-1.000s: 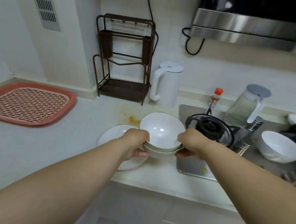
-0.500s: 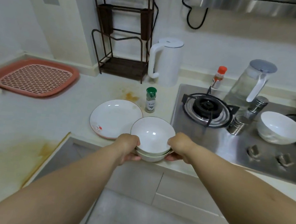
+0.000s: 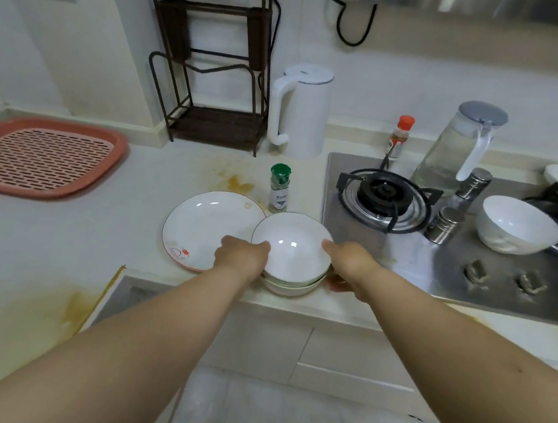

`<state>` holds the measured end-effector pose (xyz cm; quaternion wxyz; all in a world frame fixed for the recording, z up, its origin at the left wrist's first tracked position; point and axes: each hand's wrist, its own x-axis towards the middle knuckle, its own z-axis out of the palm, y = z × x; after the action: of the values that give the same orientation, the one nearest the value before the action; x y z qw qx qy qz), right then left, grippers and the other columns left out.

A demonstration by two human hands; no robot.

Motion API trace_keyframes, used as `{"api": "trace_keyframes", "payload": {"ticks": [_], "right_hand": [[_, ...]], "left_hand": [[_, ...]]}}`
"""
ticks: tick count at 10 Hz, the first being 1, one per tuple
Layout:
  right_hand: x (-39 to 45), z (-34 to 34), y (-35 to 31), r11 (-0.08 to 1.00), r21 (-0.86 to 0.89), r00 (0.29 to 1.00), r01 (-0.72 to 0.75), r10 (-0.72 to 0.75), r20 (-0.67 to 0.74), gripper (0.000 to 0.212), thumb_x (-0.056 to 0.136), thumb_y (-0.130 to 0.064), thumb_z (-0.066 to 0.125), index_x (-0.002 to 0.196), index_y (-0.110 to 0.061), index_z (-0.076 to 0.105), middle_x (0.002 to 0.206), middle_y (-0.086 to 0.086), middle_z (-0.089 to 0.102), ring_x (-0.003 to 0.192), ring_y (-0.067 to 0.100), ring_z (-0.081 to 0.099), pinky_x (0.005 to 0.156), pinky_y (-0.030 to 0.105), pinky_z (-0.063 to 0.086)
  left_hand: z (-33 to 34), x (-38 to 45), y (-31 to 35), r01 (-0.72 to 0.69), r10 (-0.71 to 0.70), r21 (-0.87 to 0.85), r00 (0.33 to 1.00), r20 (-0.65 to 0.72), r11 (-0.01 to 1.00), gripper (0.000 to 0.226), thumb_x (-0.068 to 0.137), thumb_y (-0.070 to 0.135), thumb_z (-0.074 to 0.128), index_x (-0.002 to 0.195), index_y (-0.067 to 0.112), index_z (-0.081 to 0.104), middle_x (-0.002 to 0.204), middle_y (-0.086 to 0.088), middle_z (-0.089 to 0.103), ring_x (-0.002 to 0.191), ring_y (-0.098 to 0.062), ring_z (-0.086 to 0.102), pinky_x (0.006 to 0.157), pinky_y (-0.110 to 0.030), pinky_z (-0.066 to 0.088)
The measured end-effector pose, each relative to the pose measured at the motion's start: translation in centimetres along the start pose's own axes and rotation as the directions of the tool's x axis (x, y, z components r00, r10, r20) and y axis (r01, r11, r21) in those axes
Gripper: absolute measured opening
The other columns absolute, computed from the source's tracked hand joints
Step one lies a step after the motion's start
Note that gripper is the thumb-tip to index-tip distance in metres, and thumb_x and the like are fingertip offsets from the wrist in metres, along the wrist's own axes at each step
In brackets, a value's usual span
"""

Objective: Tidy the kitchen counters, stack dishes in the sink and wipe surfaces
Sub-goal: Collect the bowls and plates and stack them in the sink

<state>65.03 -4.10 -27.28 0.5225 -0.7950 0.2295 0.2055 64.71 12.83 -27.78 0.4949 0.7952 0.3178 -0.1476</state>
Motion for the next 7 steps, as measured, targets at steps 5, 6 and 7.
{"api": "trace_keyframes", "payload": {"ticks": [5, 6, 7], "right_hand": [[-4.2, -23.0, 5.5, 0.996, 0.057, 0.982, 0.068, -0.056, -0.183, 0.014, 0.096, -0.018, 0.051, 0.092, -0.005, 0.055, 0.074, 0.013, 0.056, 0.055, 0.021, 0.052, 0.050, 0.025, 0.042], [-4.3, -30.5, 9.2, 0.996, 0.078, 0.976, 0.039, -0.022, -0.215, 0.008, 0.095, -0.015, 0.051, 0.092, -0.008, 0.055, 0.072, 0.012, 0.056, 0.052, 0.020, 0.052, 0.048, 0.023, 0.041], [-4.0, -37.5, 12.6, 0.998, 0.066, 0.965, 0.012, 0.006, -0.261, 0.012, 0.096, -0.016, 0.050, 0.093, -0.006, 0.056, 0.068, 0.010, 0.056, 0.047, 0.017, 0.051, 0.043, 0.021, 0.039]], "left_hand": [[17.7, -12.3, 15.0, -0.618, 0.500, 0.201, 0.754, 0.427, 0.760, 0.032, 0.091, 0.010, 0.051, 0.118, -0.004, 0.061, 0.112, -0.019, 0.064, 0.101, -0.031, 0.062, 0.077, -0.031, 0.048], [23.9, -14.4, 16.3, -0.583, 0.449, 0.181, 0.757, 0.474, 0.792, 0.031, 0.092, 0.009, 0.049, 0.117, -0.005, 0.061, 0.098, -0.015, 0.059, 0.085, -0.021, 0.052, 0.068, -0.026, 0.045], [30.7, -19.1, 18.1, -0.652, 0.476, 0.168, 0.683, 0.553, 0.740, 0.019, 0.090, 0.007, 0.051, 0.104, 0.003, 0.064, 0.092, -0.010, 0.055, 0.083, -0.022, 0.051, 0.066, -0.025, 0.045]]}}
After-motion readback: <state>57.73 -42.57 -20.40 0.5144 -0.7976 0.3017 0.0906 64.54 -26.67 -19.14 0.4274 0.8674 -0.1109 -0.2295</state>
